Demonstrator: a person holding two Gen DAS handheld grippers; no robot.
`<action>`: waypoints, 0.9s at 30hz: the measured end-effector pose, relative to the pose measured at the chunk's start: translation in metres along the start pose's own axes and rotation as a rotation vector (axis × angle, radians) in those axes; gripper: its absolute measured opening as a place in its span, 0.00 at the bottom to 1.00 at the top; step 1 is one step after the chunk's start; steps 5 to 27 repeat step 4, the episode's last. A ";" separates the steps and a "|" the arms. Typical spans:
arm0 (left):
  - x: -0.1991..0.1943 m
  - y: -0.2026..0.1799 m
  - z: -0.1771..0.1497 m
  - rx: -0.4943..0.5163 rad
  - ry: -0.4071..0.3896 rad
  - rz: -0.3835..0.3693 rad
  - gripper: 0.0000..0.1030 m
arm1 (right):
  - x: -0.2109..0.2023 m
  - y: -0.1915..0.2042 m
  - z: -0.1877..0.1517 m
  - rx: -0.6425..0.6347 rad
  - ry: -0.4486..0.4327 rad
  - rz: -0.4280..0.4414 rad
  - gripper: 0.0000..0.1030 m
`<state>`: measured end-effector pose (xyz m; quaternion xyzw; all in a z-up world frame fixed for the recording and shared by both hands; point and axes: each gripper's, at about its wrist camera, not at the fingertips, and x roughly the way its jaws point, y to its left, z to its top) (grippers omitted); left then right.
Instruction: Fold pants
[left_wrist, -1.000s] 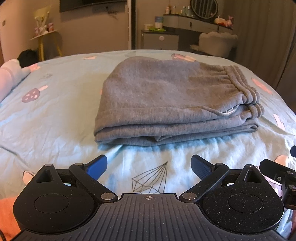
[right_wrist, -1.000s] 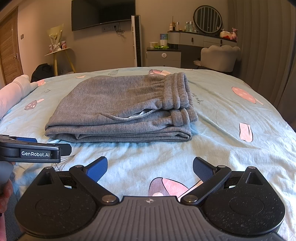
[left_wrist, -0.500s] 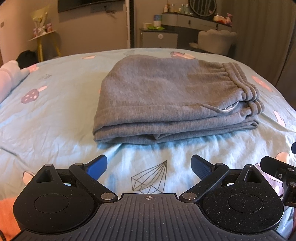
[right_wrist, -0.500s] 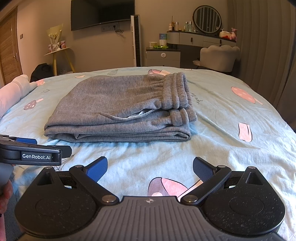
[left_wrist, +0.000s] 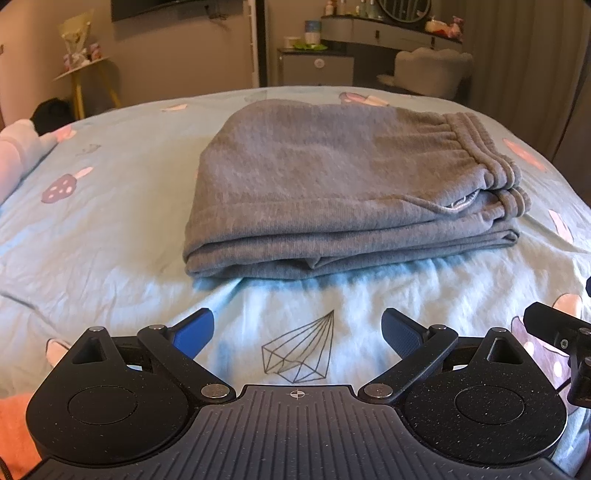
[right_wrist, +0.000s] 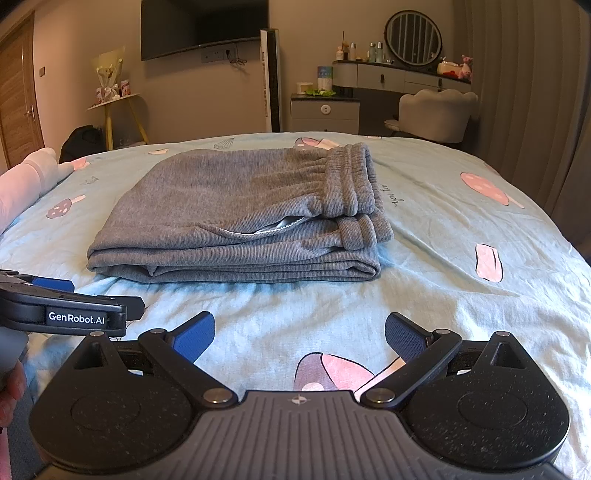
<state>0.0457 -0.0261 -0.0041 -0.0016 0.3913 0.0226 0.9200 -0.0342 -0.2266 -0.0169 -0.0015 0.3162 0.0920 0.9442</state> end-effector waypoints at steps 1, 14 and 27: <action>0.000 0.000 0.000 0.001 0.002 0.000 0.97 | 0.000 0.000 0.000 0.000 0.001 0.000 0.96; 0.001 -0.001 0.000 0.004 0.008 0.001 0.97 | -0.001 0.001 0.000 0.000 0.002 -0.001 0.96; 0.001 -0.001 0.000 0.004 0.008 0.001 0.97 | -0.001 0.001 0.000 0.000 0.002 -0.001 0.96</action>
